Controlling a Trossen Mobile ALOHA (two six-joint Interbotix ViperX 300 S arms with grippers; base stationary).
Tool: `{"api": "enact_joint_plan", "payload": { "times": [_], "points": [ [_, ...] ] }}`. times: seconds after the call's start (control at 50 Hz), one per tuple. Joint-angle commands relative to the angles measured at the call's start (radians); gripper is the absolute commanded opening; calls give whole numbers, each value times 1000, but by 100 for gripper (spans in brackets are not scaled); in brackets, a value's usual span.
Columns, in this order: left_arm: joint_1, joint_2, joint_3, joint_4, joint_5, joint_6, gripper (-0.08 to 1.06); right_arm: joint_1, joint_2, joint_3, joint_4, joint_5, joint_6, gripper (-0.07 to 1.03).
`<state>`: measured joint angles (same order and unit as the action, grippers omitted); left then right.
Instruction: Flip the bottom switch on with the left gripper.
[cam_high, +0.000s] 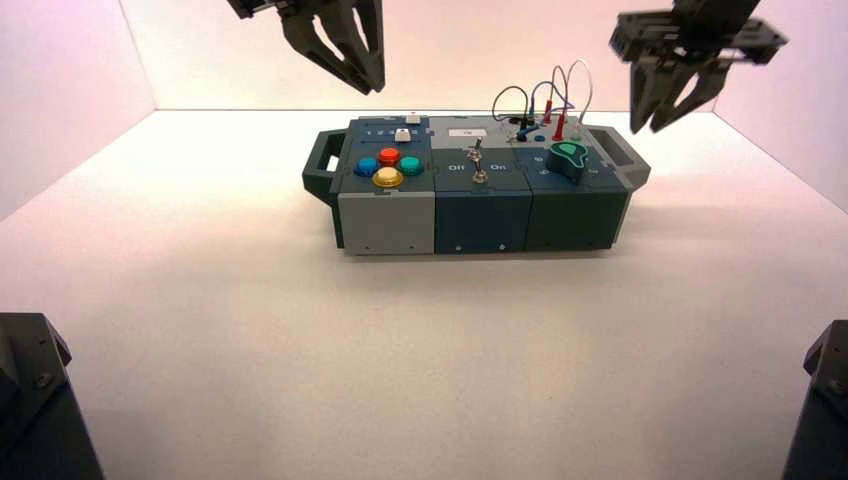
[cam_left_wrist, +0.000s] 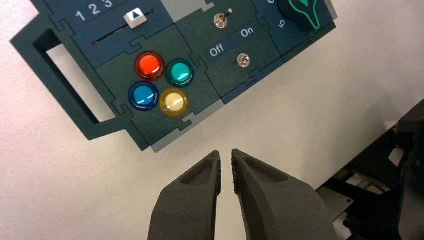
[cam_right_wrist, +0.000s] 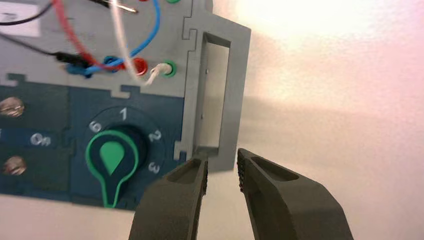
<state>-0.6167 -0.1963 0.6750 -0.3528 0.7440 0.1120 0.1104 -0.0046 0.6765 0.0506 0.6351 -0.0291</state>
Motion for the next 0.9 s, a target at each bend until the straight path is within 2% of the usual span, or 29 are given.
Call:
{"api": "enact_joint_plan", "payload": {
  "times": [0.02,0.24,0.44,0.5,0.6,0.62,0.76,0.9],
  "points": [
    [-9,-3,-41,-3,2,5,14,-6,44,-49,5,-20,3,35],
    [-9,-6,-60,-3,12,5,14,-6,137,-100,2,-28,5,37],
    [-9,-3,-64,-3,14,5,14,-6,173,-118,2,-29,0,38],
    [-9,-2,-64,-3,14,5,14,-6,179,-117,2,-28,0,33],
    [-11,14,-66,-5,14,5,7,-6,189,-117,5,-23,2,4],
    [-12,15,-67,-6,15,5,6,-6,189,-115,5,-21,0,2],
    [-43,58,-78,-21,14,5,-2,-6,193,-114,5,-18,0,-3],
    [-74,118,-101,-21,6,5,-3,-5,195,-114,5,-18,0,-3]
  ]
}}
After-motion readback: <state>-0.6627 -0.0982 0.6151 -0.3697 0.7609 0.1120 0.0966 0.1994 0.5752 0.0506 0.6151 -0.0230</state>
